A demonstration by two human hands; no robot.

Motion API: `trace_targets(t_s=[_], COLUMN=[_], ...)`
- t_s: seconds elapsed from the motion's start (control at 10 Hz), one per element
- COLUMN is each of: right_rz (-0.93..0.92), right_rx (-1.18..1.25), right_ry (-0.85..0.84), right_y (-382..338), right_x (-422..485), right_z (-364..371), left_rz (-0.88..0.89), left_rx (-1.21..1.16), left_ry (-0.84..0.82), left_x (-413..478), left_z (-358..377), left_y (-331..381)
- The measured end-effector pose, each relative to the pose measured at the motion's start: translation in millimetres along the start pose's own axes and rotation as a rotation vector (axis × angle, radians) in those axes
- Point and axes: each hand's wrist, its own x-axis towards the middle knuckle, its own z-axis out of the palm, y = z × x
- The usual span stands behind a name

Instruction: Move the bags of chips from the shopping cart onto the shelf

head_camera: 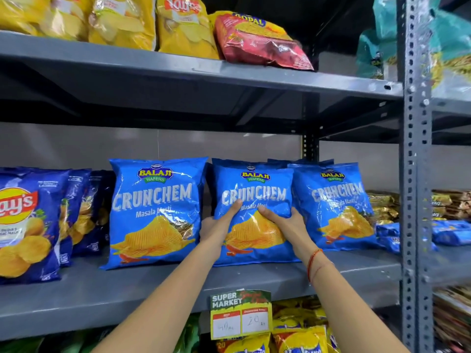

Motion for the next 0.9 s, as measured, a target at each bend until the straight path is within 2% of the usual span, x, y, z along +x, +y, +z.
trace_targets(t_s=[0.2,0.4,0.5,0.6,0.7,0.8,0.9], right_rz=[-0.153,-0.167,-0.135,-0.121,-0.162,-0.280,-0.348], right_rx=[0.064,0.030,0.018,-0.024,-0.090,-0.081,-0.093], right_ry=[0.000,-0.054,-0.043,0.028,0.141,0.235,0.310], right_y=[-14,-12,-9,-6,-9,-13,-34], right_x=[-11,-7,-6,-12,-23,-37,-55], right_z=[-4,-5,-7,-6,-8,-10,-21], left_rz=[0.213,0.229,0.184,0.246,0.394,0.545,0.791], left_rx=[-0.074,-0.063,0.017,0.104,0.165,0.209,0.291], left_ry=[0.079,0.091,0.079,0.118,0.189,0.192,0.187], left_x=[1,1,-1,-7,-26,-42,-53], left_z=[11,18,19,19,19,16,1], left_y=[-6,-15,-15,-18,-17,-19,-9])
